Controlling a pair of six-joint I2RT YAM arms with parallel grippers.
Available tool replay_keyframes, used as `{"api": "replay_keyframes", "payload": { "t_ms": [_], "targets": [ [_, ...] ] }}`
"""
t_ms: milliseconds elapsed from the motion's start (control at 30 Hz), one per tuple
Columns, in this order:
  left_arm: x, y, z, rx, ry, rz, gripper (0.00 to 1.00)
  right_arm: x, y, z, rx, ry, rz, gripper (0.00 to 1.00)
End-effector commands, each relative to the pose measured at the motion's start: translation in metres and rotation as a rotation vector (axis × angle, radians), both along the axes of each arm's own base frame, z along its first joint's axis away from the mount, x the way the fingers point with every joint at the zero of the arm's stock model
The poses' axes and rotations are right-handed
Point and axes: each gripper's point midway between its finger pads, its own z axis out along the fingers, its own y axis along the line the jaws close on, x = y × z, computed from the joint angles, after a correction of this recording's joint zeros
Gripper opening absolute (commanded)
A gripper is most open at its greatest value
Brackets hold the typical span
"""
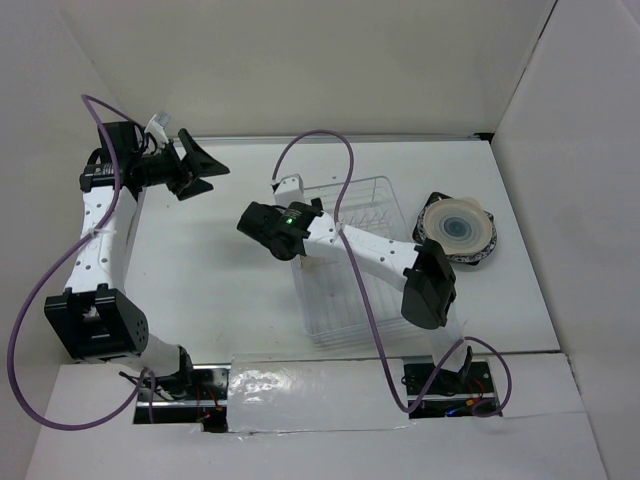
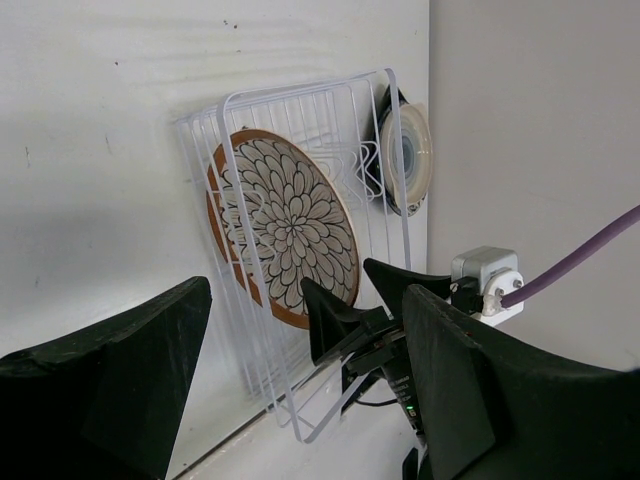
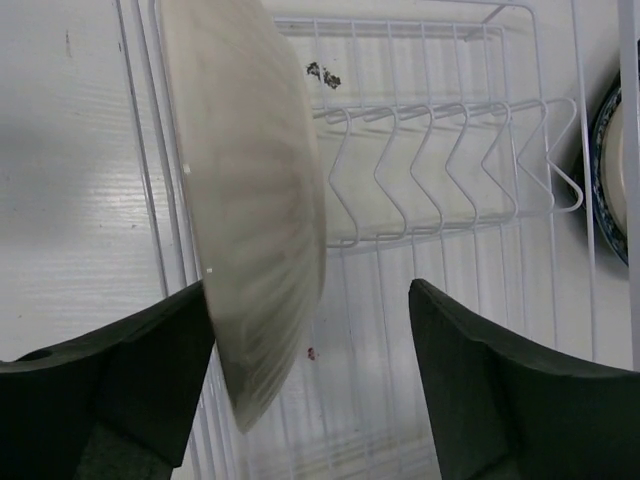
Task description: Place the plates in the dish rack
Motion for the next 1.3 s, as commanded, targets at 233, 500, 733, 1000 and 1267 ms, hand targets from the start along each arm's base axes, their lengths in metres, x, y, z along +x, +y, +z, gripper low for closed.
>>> {"api": "replay_keyframes", "payload": {
  "t_ms": [233, 500, 733, 1000, 1267],
  "targets": [
    [0.003, 0.000, 0.002, -0.018, -0.015, -0.015, 0.89, 0.007, 0.008, 0.049, 0.088, -0.068, 0.009, 0.95],
    [0.008, -0.033, -0.029, 0.003, 0.060, -0.101, 0.87, 0.013, -0.006, 0.119, 0.270, -0.102, 0.034, 0.98],
    [0.012, -0.052, -0.053, 0.043, 0.114, -0.132, 0.84, 0.043, -0.148, 0.170, 0.592, -0.181, -0.193, 0.92],
    [0.013, -0.047, -0.063, 0.080, 0.126, -0.110, 0.81, 0.006, -0.296, 0.072, 0.802, -0.144, -0.604, 0.78],
    [0.015, -0.041, -0.052, 0.122, 0.096, -0.085, 0.84, -0.022, -0.367, -0.019, 0.916, -0.106, -0.940, 0.71]
  ]
}}
